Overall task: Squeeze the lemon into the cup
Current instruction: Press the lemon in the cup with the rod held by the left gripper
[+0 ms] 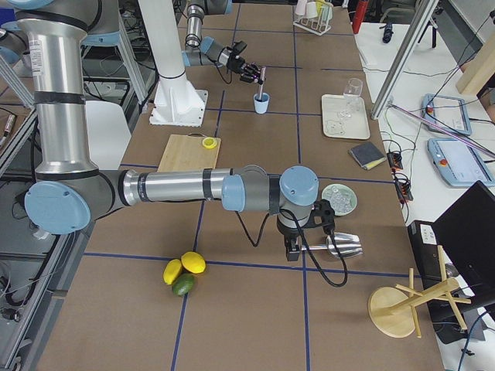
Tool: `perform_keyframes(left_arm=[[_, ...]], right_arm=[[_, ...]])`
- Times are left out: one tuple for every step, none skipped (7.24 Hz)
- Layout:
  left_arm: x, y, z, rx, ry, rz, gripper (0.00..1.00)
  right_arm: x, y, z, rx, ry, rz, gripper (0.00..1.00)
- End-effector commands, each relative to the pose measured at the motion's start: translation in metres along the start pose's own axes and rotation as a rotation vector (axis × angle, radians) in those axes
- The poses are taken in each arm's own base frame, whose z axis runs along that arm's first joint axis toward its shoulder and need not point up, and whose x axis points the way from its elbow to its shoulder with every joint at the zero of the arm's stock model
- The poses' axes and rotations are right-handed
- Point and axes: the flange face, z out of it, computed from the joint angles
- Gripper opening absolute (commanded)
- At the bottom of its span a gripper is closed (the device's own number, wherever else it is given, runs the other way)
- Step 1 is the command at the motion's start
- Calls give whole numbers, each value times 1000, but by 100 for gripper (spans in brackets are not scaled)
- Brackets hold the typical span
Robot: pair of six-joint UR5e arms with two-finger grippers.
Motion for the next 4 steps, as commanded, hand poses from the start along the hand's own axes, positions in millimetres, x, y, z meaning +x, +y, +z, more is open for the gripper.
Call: perform_keyframes(left_arm=[[2, -13, -4, 14, 9, -18, 0], [3, -37, -11, 38, 27, -9, 0], [3, -56, -18, 63, 40, 14, 0], [1, -67, -20, 82, 52, -1, 0]], right_arm=[[-2, 0, -2, 4, 0, -2, 100], [-2, -1, -5, 10, 1, -3, 100], [-5, -1, -7, 15, 2, -7, 100], [-8, -2, -10, 20, 2, -2, 100]])
